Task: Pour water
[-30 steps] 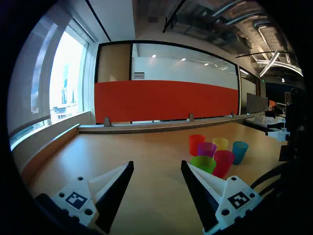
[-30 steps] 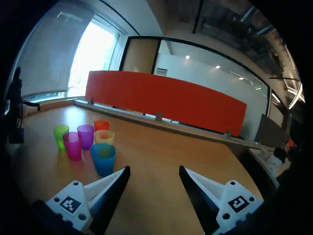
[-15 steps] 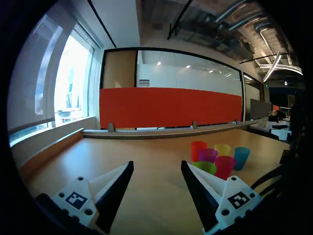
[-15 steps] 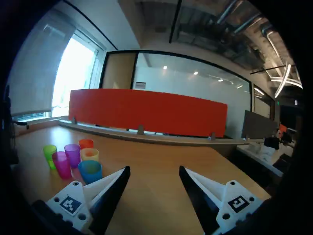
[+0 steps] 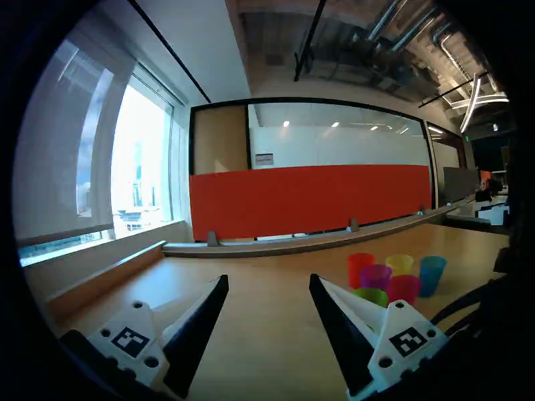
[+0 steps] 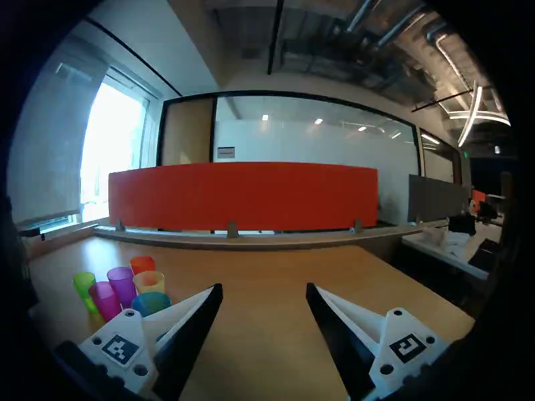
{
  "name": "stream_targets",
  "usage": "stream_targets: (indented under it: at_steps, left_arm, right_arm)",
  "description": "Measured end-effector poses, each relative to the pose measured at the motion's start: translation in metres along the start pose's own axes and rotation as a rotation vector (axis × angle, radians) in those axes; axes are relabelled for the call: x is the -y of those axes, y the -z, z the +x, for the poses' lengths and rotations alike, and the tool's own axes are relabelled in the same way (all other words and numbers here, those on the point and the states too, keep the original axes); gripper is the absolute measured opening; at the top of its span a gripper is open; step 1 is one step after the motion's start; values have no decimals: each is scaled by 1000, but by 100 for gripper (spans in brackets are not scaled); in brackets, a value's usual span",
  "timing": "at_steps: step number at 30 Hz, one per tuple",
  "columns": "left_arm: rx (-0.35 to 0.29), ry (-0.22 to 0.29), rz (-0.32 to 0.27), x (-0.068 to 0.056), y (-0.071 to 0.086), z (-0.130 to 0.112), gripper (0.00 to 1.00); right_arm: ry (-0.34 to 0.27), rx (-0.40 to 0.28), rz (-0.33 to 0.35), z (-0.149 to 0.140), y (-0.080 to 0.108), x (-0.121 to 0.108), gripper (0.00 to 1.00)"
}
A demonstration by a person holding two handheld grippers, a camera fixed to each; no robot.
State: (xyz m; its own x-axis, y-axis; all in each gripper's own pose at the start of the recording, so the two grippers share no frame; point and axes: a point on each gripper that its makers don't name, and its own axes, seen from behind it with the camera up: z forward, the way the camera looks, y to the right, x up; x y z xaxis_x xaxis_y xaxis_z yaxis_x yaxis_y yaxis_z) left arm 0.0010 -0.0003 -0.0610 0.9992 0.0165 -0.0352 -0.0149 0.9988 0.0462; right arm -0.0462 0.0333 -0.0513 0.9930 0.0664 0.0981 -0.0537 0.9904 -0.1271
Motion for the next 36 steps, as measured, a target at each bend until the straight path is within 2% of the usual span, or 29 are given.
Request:
stream_targets:
  at_steps: [3, 12, 21, 36]
  left_arm:
    - [-18, -6, 32, 2, -3, 4, 89]
    - [-31, 7, 60, 0, -12, 1, 89]
    - [-28, 24, 51, -3, -24, -14, 89]
    - [-7, 39, 54, -1, -32, -37, 89]
  right_arm:
    - [-19, 14, 0, 0, -3, 4, 97]
    - [-41, 20, -9, 14, -7, 8, 96]
    - [-24, 25, -25, 16, -6, 3, 96]
    - [-24, 29, -31, 15, -5, 1, 96]
